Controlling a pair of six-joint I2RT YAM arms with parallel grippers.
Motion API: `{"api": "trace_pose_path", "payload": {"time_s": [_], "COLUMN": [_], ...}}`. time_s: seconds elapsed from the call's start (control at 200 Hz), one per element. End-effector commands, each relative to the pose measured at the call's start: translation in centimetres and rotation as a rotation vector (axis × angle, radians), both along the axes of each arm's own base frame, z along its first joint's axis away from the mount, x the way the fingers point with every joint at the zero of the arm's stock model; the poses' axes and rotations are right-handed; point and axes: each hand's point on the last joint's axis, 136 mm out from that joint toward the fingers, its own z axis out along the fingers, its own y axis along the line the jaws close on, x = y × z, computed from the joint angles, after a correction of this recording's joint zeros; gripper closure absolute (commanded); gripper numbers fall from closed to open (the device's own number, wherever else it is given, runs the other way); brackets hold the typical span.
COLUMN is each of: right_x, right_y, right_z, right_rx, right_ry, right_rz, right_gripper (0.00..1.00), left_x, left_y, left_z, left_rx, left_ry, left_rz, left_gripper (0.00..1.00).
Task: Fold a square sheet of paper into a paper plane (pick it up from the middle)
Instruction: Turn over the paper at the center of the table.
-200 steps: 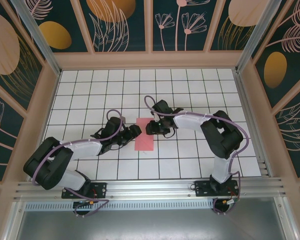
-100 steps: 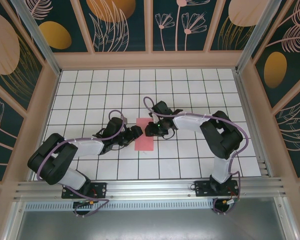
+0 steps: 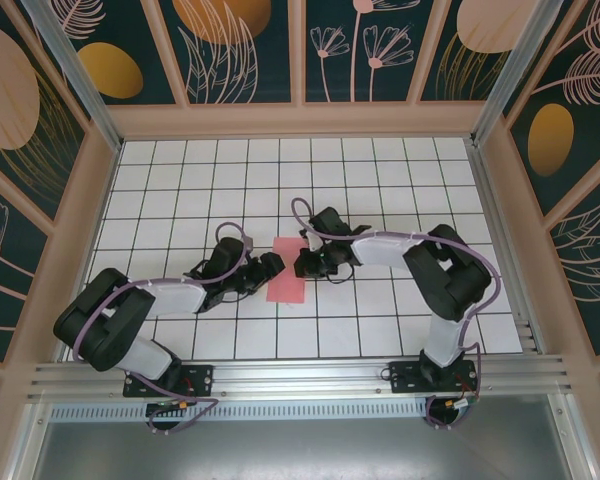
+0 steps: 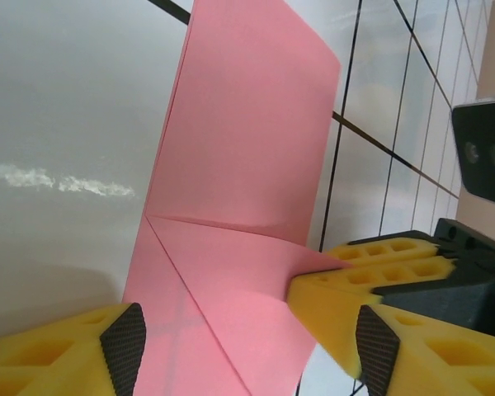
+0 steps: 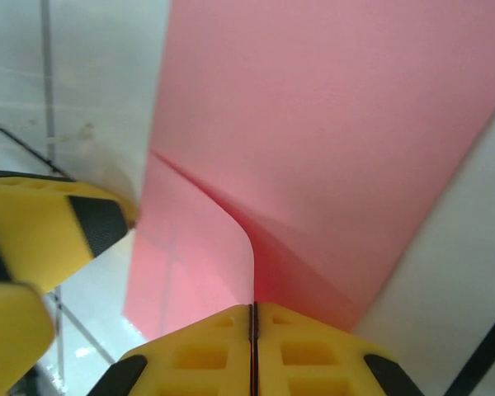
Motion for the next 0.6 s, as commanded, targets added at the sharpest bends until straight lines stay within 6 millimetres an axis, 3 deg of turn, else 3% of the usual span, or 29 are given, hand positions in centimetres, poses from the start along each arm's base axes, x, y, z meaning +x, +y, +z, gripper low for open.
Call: {"api": "trace_pose_path", "payload": {"time_s": [0.0,0.13,0.33,0.435,0.595], "right_x": [1.0,0.7,0.5,0.4,0.5], "right_y": [0.9,0.9,0.7,0.6,0.6], "right_z": [4.7,5.7,5.7,5.6,5.8], "right_rx": [0.184,0.243,0.26,0.26,0.271], "right_ry": [-0.059,-0.041,-0.023,-0.015,-0.012], "right_rz": [0.009,0.017,0.011,0.009,0.006], "right_gripper": [0.9,0.91,0.91,0.91,0.91], "left_x": [-0.1,0.0,0.3,0.7,0.8], "left_y": [-0.8,-1.3,-1.4,-1.3,-1.4], "left_z": [2.3,3.7,5.0,5.4,4.5], "left_rx": [-0.104,-0.168,-0.218,-0.222,-0.208], "left_ry": [-0.049,-0.084,-0.134,-0.167,-0.157], "left_rz": [-0.014,-0.025,-0.026,-0.021,-0.03], "left_gripper": [0.29,0.29,0.3,0.37,0.46]}}
